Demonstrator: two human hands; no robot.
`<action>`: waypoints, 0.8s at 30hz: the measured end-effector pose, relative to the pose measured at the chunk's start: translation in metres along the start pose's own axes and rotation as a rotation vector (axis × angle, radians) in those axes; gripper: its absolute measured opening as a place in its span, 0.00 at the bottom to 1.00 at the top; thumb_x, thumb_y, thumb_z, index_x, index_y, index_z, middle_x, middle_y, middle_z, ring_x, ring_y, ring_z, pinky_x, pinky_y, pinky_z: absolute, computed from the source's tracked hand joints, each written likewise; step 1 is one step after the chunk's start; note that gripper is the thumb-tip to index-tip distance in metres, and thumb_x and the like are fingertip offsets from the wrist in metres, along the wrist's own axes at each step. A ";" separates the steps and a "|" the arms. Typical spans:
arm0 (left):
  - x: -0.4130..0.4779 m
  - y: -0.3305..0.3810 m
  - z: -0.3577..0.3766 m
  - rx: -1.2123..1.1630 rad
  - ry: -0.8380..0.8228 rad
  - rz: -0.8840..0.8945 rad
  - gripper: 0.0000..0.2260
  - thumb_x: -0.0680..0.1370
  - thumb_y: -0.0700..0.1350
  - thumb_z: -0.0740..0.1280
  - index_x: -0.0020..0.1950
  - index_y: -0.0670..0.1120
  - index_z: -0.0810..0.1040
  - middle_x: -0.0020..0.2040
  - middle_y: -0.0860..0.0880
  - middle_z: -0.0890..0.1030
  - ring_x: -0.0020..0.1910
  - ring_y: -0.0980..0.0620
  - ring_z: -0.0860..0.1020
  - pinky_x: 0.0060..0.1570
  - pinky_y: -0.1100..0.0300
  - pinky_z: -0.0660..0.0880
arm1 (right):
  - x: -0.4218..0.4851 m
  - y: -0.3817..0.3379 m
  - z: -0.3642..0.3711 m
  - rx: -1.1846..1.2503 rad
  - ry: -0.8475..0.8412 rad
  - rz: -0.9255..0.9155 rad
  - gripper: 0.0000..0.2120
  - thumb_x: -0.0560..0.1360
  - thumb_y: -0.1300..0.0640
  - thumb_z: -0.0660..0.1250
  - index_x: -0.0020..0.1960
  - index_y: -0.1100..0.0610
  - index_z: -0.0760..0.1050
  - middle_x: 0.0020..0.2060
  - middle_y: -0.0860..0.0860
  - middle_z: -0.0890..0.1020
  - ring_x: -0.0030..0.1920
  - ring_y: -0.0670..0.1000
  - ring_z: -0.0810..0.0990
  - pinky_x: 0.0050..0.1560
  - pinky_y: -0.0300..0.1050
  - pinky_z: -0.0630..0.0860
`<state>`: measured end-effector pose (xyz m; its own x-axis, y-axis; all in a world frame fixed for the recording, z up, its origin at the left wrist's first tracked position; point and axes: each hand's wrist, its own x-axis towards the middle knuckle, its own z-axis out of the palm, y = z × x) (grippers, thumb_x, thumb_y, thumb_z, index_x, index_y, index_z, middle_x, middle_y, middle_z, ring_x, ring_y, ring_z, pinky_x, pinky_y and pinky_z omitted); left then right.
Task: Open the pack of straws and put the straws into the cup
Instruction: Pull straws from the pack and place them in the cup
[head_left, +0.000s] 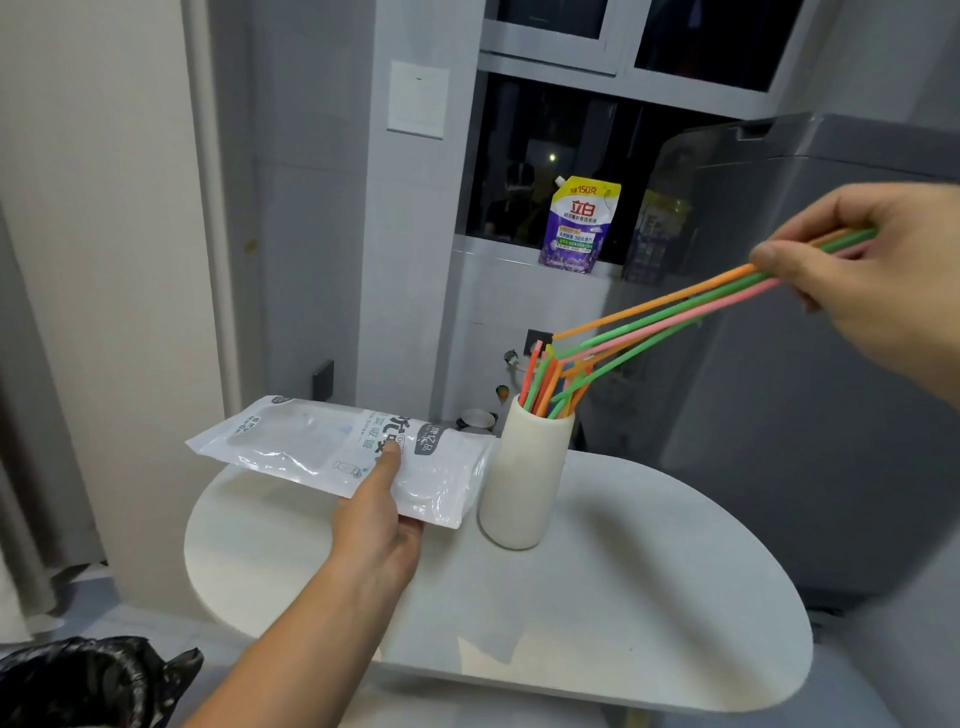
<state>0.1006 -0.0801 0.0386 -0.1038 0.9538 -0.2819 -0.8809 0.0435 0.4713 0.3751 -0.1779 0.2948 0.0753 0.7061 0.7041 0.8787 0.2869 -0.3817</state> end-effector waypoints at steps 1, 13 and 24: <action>0.001 0.000 0.000 -0.004 -0.002 0.003 0.17 0.82 0.41 0.72 0.72 0.45 0.80 0.62 0.47 0.88 0.49 0.53 0.89 0.37 0.55 0.86 | 0.000 -0.003 0.001 -0.015 -0.017 -0.017 0.12 0.68 0.34 0.70 0.43 0.40 0.81 0.30 0.41 0.82 0.22 0.47 0.76 0.20 0.35 0.70; 0.001 -0.002 -0.001 -0.002 -0.008 0.004 0.17 0.82 0.41 0.73 0.71 0.46 0.81 0.61 0.48 0.88 0.44 0.53 0.90 0.35 0.56 0.86 | 0.009 -0.009 0.013 -0.201 -0.148 -0.113 0.04 0.70 0.43 0.74 0.41 0.40 0.80 0.30 0.39 0.82 0.28 0.47 0.79 0.21 0.40 0.72; -0.001 -0.003 0.000 0.016 -0.002 -0.002 0.18 0.82 0.41 0.73 0.71 0.46 0.81 0.61 0.48 0.88 0.51 0.52 0.89 0.39 0.55 0.87 | 0.021 -0.001 0.022 -0.183 -0.172 -0.086 0.06 0.72 0.47 0.75 0.38 0.44 0.81 0.27 0.43 0.81 0.24 0.47 0.75 0.28 0.41 0.71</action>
<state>0.1037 -0.0813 0.0375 -0.1012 0.9543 -0.2813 -0.8736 0.0501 0.4841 0.3654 -0.1492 0.2969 -0.0709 0.7883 0.6112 0.9502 0.2397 -0.1990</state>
